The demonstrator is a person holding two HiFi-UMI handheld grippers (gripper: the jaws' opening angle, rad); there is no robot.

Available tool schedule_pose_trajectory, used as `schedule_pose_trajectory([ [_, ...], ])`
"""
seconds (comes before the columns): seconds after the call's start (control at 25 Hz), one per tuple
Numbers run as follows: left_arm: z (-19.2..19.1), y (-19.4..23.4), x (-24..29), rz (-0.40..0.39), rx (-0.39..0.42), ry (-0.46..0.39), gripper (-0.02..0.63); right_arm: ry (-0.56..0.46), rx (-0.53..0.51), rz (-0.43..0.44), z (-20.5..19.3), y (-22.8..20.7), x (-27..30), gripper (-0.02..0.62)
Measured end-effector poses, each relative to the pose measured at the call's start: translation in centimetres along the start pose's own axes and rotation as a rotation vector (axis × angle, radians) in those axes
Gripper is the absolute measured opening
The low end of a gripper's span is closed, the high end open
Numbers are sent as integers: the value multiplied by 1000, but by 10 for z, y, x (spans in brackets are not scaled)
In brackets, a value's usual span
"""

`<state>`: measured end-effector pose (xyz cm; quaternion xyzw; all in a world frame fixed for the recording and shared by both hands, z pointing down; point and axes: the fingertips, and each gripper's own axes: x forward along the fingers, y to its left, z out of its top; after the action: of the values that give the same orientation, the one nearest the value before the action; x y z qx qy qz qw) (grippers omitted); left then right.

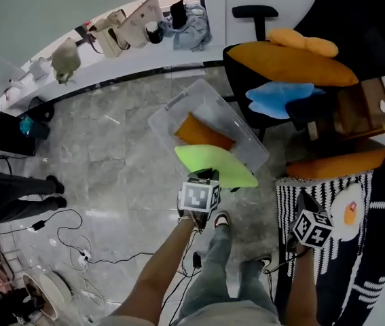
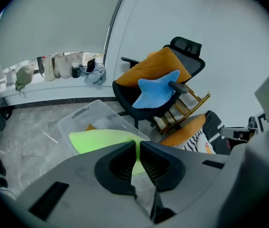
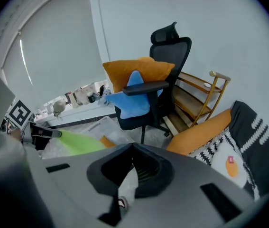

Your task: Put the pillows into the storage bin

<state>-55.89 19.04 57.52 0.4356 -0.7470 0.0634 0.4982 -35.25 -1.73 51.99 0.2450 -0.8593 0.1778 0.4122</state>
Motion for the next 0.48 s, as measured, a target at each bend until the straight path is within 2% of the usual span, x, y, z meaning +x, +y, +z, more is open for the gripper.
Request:
schedule_pose_trajectory([
  [0.12, 5, 10, 15, 4, -14, 28, 32, 29, 13, -12, -5, -2, 9, 2],
  [0.24, 5, 18, 32, -24, -31, 41, 41, 45, 24, -24, -11, -4, 13, 2],
  [0.4, 38, 26, 47, -49, -103, -70, 110, 53, 33, -42, -13, -15, 23, 2],
  [0.48, 54, 29, 45, -34, -100, -80, 124, 55, 39, -47, -12, -16, 23, 2],
])
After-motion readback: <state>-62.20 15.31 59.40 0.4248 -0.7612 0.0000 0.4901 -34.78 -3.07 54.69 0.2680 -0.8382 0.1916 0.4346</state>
